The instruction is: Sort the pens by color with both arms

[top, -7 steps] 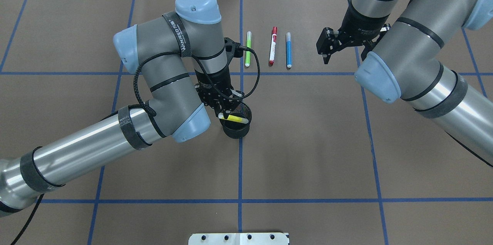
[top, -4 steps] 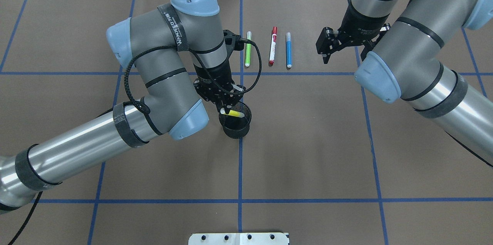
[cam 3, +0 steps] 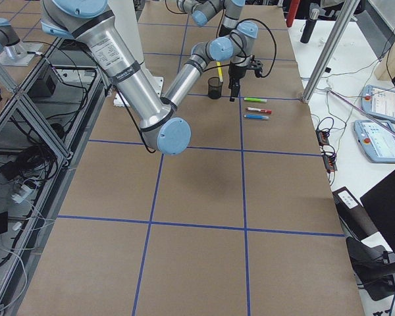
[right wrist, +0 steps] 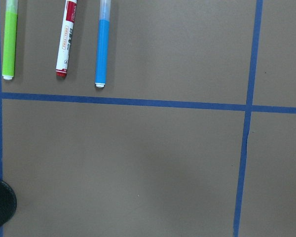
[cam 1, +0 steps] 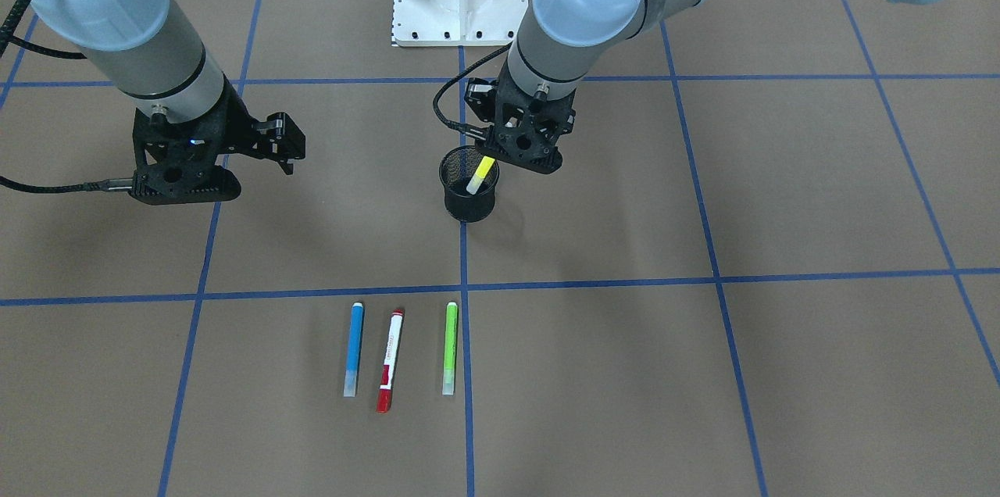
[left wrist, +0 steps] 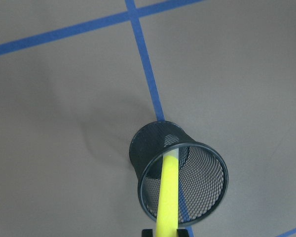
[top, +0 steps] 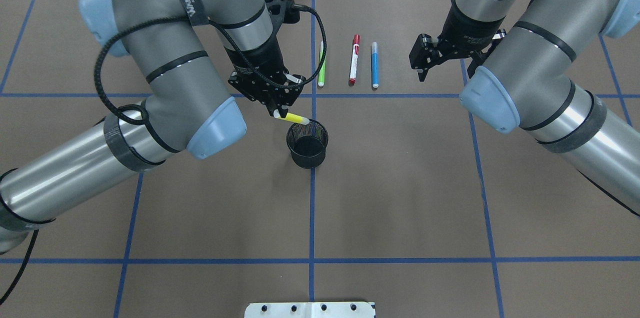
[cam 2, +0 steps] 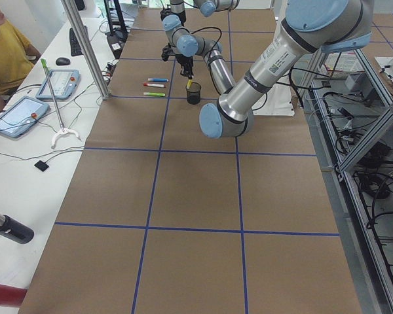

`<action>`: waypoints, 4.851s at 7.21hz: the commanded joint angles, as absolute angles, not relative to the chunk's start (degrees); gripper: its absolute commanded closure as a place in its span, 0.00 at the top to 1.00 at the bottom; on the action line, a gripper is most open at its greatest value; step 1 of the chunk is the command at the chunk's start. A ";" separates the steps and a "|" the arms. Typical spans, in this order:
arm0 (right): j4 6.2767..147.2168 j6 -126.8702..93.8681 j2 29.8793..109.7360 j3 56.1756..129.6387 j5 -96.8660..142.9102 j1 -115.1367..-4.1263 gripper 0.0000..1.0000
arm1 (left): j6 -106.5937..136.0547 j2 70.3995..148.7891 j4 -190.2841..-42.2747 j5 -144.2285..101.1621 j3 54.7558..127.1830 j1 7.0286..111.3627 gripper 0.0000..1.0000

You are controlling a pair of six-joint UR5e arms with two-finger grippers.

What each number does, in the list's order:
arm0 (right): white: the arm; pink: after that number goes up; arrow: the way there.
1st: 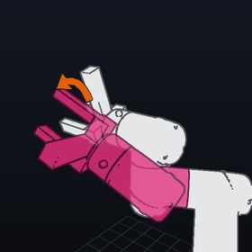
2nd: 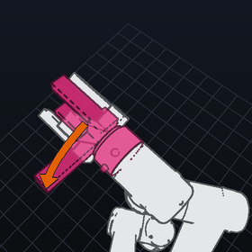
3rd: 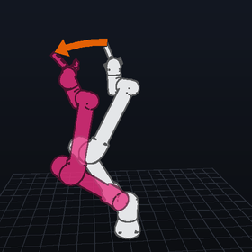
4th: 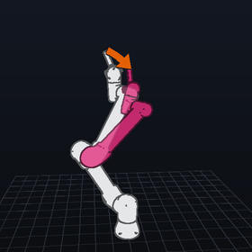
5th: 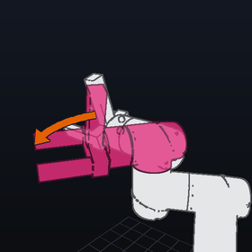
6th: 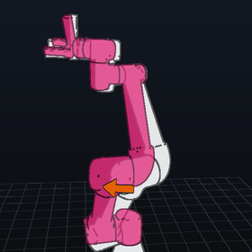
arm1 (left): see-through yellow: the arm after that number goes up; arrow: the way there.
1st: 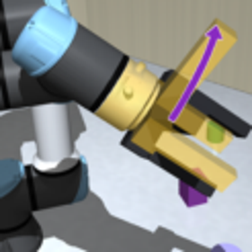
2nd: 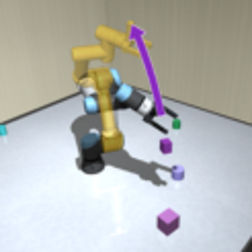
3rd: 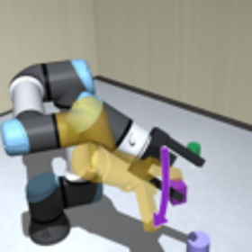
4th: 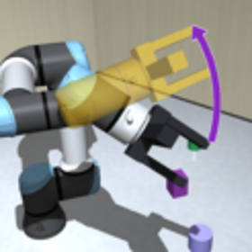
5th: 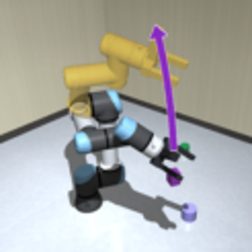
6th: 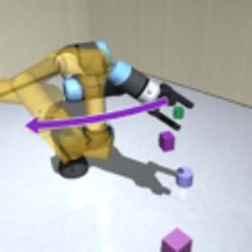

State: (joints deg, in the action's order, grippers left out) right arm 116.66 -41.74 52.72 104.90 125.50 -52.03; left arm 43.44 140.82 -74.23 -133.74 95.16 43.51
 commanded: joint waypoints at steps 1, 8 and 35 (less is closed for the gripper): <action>116.54 -41.75 52.73 104.85 125.33 -52.03 0.99 | 49.43 140.80 -73.56 -133.77 99.22 46.49 0.00; 116.37 -41.84 53.09 104.77 125.07 -52.12 0.99 | 70.65 135.88 -105.57 -107.37 86.19 43.79 0.00; 92.20 16.61 83.91 84.38 132.28 -93.76 1.00 | -13.85 104.36 -81.12 -132.19 92.81 84.28 1.00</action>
